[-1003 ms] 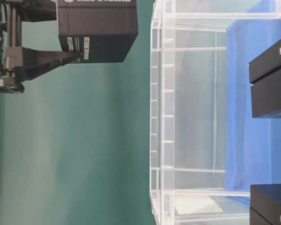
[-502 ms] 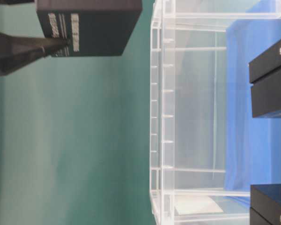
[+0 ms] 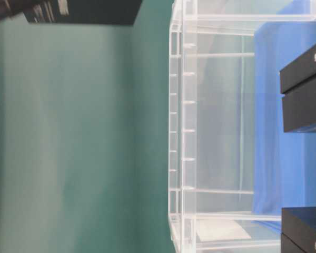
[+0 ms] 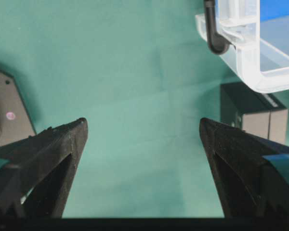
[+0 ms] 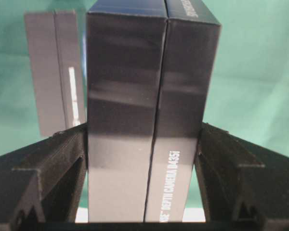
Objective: Take out the box from the case.
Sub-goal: 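Carry the boxes over the bin front wall and lower onto table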
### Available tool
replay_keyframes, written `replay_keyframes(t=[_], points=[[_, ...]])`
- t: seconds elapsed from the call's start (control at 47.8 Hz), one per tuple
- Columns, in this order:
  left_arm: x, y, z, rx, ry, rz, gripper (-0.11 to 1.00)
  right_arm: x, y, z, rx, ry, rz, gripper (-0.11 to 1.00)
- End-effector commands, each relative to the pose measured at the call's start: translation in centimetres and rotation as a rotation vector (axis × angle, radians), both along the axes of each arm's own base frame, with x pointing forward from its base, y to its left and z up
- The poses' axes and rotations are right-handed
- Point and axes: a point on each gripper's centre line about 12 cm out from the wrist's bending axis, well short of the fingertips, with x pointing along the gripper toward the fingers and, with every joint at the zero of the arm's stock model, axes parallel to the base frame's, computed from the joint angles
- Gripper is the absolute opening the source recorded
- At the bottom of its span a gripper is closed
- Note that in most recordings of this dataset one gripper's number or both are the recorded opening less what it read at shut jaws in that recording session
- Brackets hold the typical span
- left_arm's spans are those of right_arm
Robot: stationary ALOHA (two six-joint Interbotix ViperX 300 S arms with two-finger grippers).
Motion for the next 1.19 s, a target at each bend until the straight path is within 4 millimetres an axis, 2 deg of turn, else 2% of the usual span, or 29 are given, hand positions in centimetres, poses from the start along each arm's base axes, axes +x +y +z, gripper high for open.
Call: replay_keyframes(t=[0.0,0.272,0.418,0.836,1.171], points=[[-0.1,-0.1,0.7,0.007,-0.023,-0.003,0.99,-0.8,0.6,1.6,0.012,-0.048,-0.005,0.66],[-0.2,-0.1,0.6,0.007,-0.023,-0.005,0.99,-0.3,1.1,0.8,0.004,-0.028,-0.008,0.66],[-0.2,-0.1,0.6,0.007,-0.022,-0.003,0.99,-0.2,1.2,-0.6,-0.007,-0.001,-0.014,0.66],[-0.2,-0.1,0.6,0.008,-0.021,-0.006,0.99,0.5,0.8,-9.4,0.026,0.016,-0.022,0.66],[-0.2,-0.1,0.5,0.007,-0.02,-0.005,0.99,0.6,-0.4,-14.6,0.067,-0.028,-0.03,0.66]])
